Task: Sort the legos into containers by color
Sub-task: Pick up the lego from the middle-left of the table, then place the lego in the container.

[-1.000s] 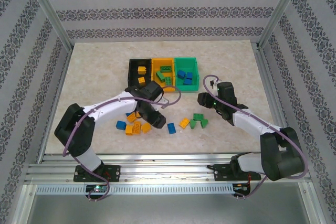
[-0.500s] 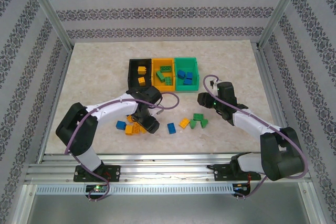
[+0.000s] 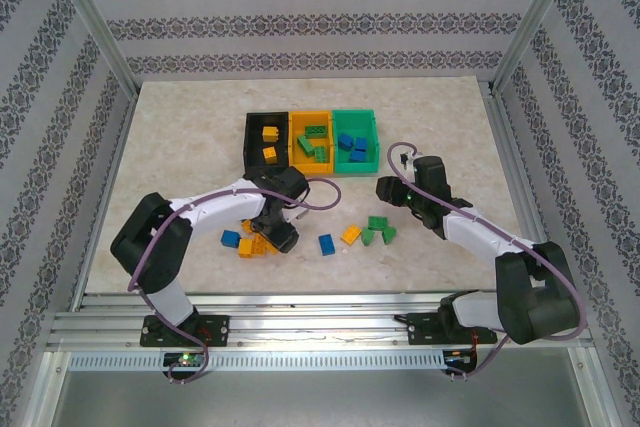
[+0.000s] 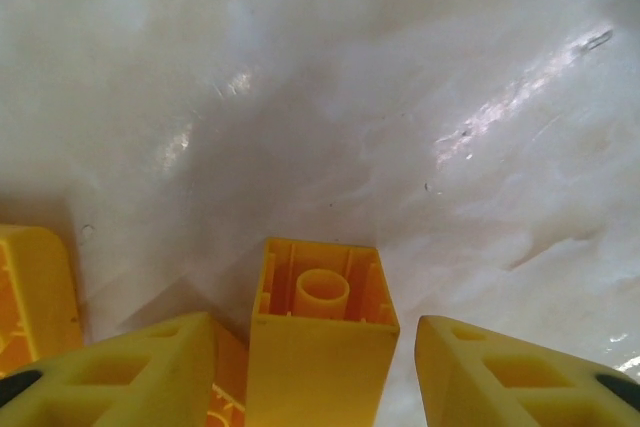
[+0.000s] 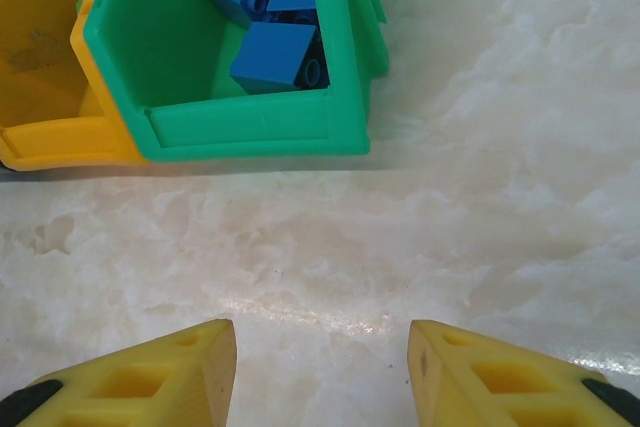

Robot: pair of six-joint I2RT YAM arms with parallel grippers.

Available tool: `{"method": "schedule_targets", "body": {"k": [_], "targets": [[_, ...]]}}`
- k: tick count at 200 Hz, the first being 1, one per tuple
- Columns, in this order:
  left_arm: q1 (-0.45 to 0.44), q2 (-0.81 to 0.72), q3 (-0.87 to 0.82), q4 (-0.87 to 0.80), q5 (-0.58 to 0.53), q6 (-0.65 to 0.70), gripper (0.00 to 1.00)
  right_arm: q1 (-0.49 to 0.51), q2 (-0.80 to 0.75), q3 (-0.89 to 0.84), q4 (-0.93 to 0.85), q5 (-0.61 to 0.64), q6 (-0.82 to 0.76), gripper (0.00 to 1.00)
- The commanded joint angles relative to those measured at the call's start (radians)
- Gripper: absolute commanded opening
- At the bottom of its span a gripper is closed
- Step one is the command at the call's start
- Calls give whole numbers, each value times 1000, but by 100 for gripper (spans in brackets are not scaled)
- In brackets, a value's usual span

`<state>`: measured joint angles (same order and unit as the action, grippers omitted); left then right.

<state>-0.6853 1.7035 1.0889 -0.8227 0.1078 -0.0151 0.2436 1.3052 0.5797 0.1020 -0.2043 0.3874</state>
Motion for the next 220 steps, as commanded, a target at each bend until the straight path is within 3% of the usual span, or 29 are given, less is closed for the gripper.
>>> {"method": "schedule_targets", "body": {"k": [1, 56, 87, 138, 220], "targets": [[3, 15, -8, 22, 33, -4, 53, -11, 8, 2, 12, -12, 5, 49], [3, 23, 3, 71, 22, -33, 31, -10, 5, 0, 15, -13, 4, 49], [3, 17, 6, 123, 16, -66, 28, -12, 5, 0, 11, -14, 4, 49], [19, -16, 69, 180, -86, -82, 24, -12, -1, -4, 20, -23, 10, 49], [240, 40, 323, 340, -103, -62, 24, -13, -10, -6, 19, -22, 12, 50]]}}
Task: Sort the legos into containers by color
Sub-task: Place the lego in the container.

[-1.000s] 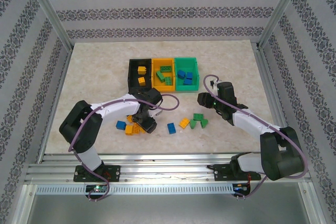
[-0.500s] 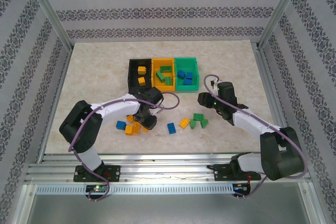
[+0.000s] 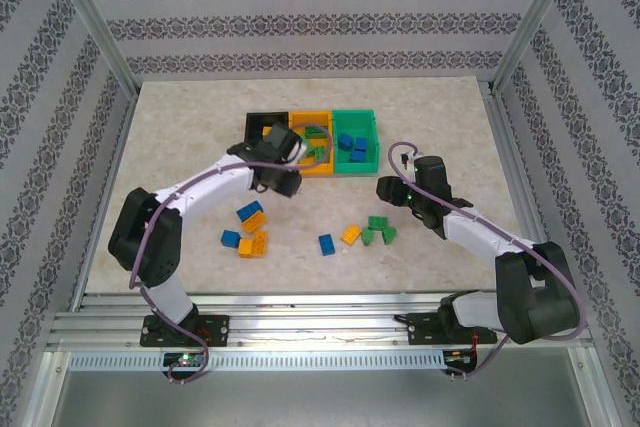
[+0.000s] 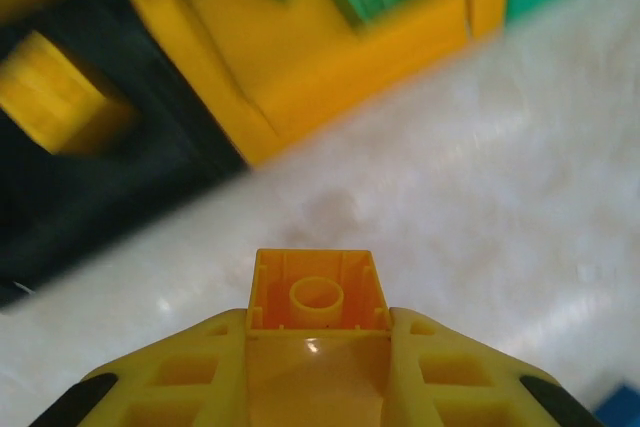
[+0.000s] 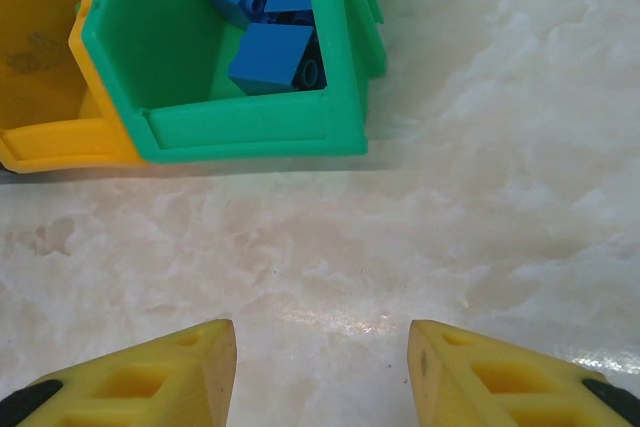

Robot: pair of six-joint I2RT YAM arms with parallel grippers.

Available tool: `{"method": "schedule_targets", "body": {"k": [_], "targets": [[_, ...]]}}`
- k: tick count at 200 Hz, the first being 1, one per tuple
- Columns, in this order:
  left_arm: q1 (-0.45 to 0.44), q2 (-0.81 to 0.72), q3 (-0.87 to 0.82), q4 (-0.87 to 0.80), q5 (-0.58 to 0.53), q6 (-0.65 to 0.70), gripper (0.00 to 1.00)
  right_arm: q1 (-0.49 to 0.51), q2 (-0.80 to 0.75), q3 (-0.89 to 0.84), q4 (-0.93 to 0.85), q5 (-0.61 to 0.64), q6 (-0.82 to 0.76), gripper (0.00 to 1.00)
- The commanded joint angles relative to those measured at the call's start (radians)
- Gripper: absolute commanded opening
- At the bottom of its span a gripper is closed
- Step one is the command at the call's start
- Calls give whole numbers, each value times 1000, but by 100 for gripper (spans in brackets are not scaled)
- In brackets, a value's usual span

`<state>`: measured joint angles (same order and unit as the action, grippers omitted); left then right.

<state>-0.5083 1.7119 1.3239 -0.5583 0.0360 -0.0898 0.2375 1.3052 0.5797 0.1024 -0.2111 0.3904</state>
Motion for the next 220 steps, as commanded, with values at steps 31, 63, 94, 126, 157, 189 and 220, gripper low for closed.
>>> {"method": "schedule_targets", "body": {"k": [31, 63, 94, 126, 157, 189, 220], "targets": [[131, 112, 225, 59, -59, 30, 27, -9, -10, -6, 14, -13, 8, 50], [180, 213, 351, 26, -68, 51, 34, -7, -9, -4, 13, -13, 6, 50], [187, 258, 416, -21, -47, 44, 56, -9, -5, -3, 10, -11, 7, 50], [184, 203, 321, 21, 27, 33, 59, -10, -2, -3, 16, -14, 8, 50], [177, 111, 190, 67, 104, 34, 59, -9, 5, -3, 26, -26, 13, 50], [148, 17, 57, 81, 169, 31, 59, -10, 8, -2, 27, -28, 14, 50], [138, -17, -16, -21, 116, 4, 59, -11, 9, -3, 27, -29, 16, 50]]}}
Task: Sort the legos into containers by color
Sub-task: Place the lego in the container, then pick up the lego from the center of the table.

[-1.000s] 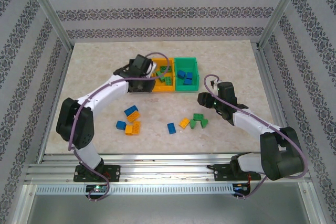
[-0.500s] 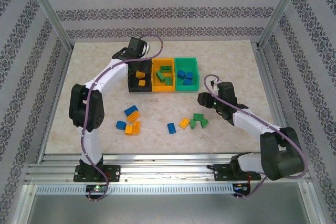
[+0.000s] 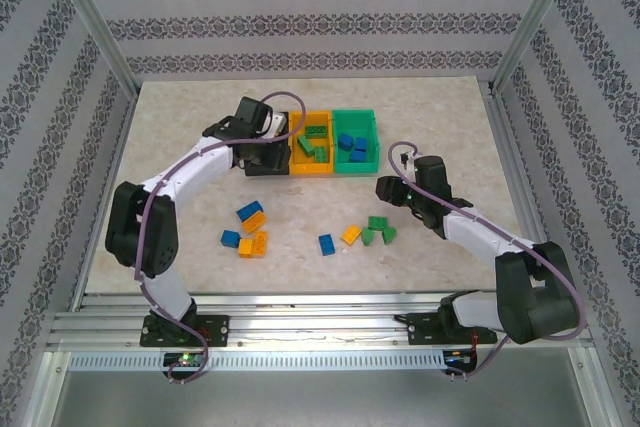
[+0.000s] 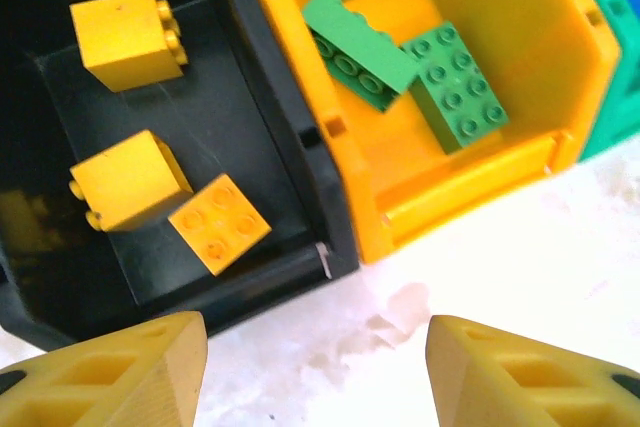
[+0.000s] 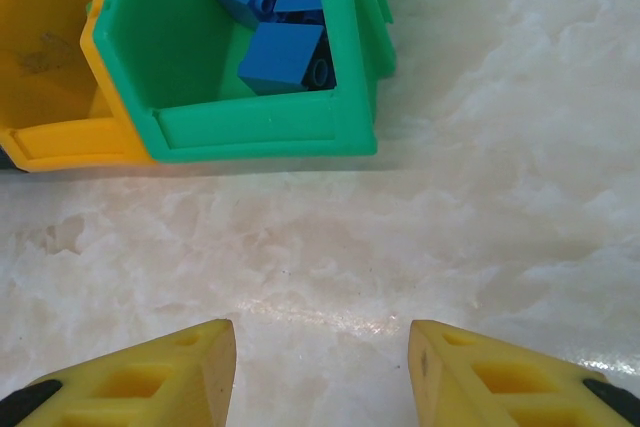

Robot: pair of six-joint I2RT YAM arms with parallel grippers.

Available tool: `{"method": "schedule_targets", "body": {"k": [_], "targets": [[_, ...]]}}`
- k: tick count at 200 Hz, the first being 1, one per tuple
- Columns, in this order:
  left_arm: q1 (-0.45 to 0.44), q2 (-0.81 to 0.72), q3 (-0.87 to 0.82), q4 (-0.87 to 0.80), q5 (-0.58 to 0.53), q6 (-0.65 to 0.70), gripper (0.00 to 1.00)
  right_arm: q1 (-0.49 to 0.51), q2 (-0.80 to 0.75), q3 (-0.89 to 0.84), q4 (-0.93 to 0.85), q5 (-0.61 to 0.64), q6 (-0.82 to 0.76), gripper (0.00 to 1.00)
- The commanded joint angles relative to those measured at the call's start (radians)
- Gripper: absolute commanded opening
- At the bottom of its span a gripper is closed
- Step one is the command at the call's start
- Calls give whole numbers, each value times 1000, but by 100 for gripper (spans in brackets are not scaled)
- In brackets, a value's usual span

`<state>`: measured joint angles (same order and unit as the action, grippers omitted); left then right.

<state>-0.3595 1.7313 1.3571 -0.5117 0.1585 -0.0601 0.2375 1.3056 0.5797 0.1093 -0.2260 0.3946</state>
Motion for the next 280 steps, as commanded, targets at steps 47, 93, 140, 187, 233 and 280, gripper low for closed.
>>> {"method": "schedule_targets", "body": {"k": [47, 93, 140, 187, 233, 280], "targets": [[-10, -72, -160, -166, -70, -91, 64, -9, 12, -3, 29, -26, 18, 50], [-11, -59, -187, -232, -102, -158, 73, -10, 11, -6, 32, -30, 21, 50], [-6, -61, -198, -300, -187, -260, 95, -11, 7, -8, 34, -26, 20, 50], [24, -55, -277, -209, -76, -510, 95, -12, 4, -9, 31, -25, 21, 50], [28, -75, -321, -160, -46, -786, 95, -12, -3, -11, 26, -28, 24, 50], [29, -41, -306, -130, -85, -983, 94, -14, -11, -12, 20, -26, 23, 50]]}}
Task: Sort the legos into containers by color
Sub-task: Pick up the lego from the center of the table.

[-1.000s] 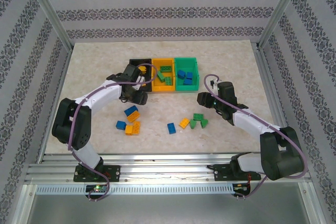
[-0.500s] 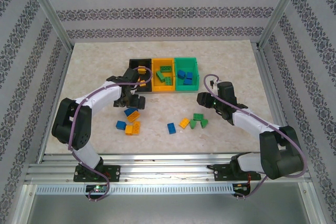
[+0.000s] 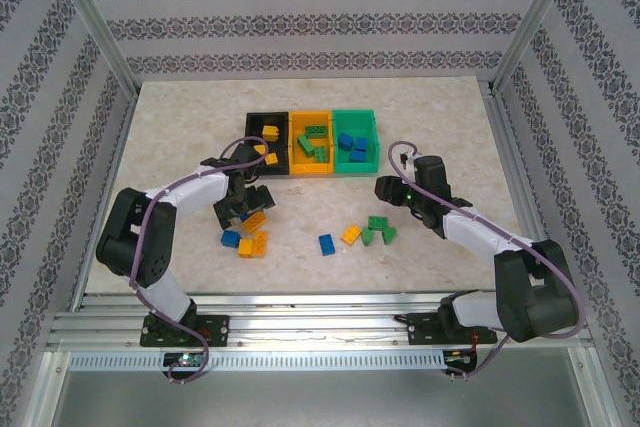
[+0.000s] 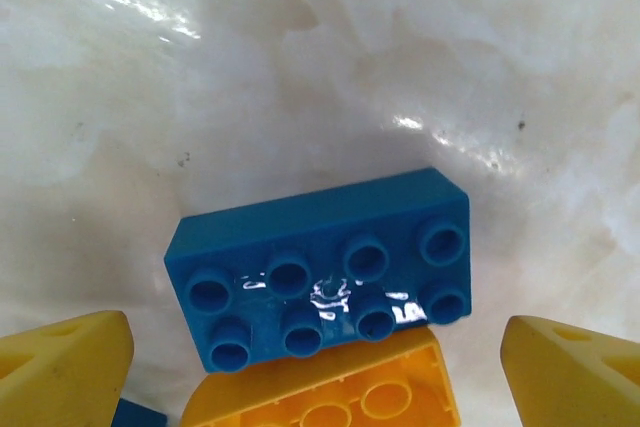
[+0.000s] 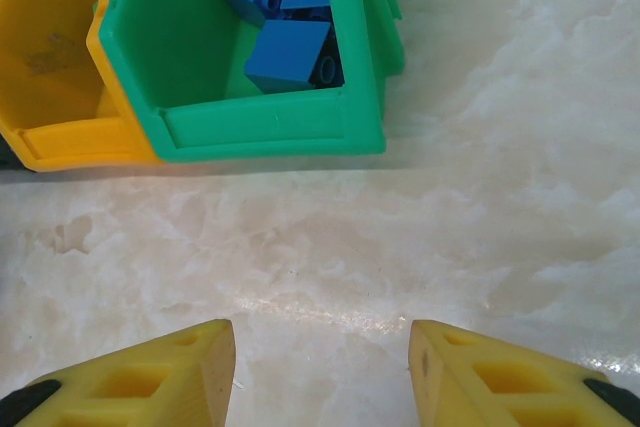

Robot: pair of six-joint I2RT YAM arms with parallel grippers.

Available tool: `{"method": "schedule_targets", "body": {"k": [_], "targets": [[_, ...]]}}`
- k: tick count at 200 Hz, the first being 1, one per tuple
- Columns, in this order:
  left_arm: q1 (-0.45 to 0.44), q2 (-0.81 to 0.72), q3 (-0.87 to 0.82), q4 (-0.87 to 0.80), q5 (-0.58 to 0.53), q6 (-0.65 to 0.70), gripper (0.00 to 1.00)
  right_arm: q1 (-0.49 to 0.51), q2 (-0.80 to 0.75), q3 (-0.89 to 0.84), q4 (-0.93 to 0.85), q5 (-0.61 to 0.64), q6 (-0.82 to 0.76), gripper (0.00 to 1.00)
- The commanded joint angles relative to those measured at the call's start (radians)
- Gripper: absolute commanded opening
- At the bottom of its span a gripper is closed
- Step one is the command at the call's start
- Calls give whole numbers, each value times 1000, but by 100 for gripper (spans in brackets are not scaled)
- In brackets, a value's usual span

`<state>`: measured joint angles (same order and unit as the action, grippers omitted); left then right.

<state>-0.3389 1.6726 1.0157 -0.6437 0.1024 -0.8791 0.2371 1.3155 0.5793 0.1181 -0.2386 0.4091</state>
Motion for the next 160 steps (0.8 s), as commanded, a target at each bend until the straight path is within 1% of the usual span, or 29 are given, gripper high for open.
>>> {"method": "schedule_targets", "body": {"k": [1, 22, 38, 59, 67, 82, 86, 93, 100, 144, 160], "targets": [[8, 19, 37, -1, -30, -165, 93, -14, -21, -12, 11, -14, 8, 50], [11, 74, 96, -74, -62, -195, 92, -16, -33, -16, 15, -11, 9, 50], [11, 95, 102, -55, -63, -200, 89, -17, -29, -14, 9, -9, 7, 50], [17, 113, 99, -28, -51, -199, 81, -18, -29, -15, 15, -16, 8, 50], [17, 116, 102, -28, -52, -188, 73, -18, -27, -15, 15, -14, 8, 50], [18, 109, 94, -22, -57, -177, 70, -22, -25, -13, 12, -14, 8, 50], [18, 107, 92, -19, -59, -173, 67, -22, -26, -14, 12, -17, 10, 50], [18, 99, 92, -19, -62, -164, 65, -22, -28, -15, 18, -20, 11, 50], [18, 91, 91, -20, -65, -154, 59, -22, -28, -16, 21, -22, 13, 50], [17, -5, 108, -16, -125, -87, 59, -21, -14, -13, 26, -30, 16, 50], [10, -48, 116, 18, -128, -51, 58, -22, -11, -12, 21, -29, 15, 50]]}}
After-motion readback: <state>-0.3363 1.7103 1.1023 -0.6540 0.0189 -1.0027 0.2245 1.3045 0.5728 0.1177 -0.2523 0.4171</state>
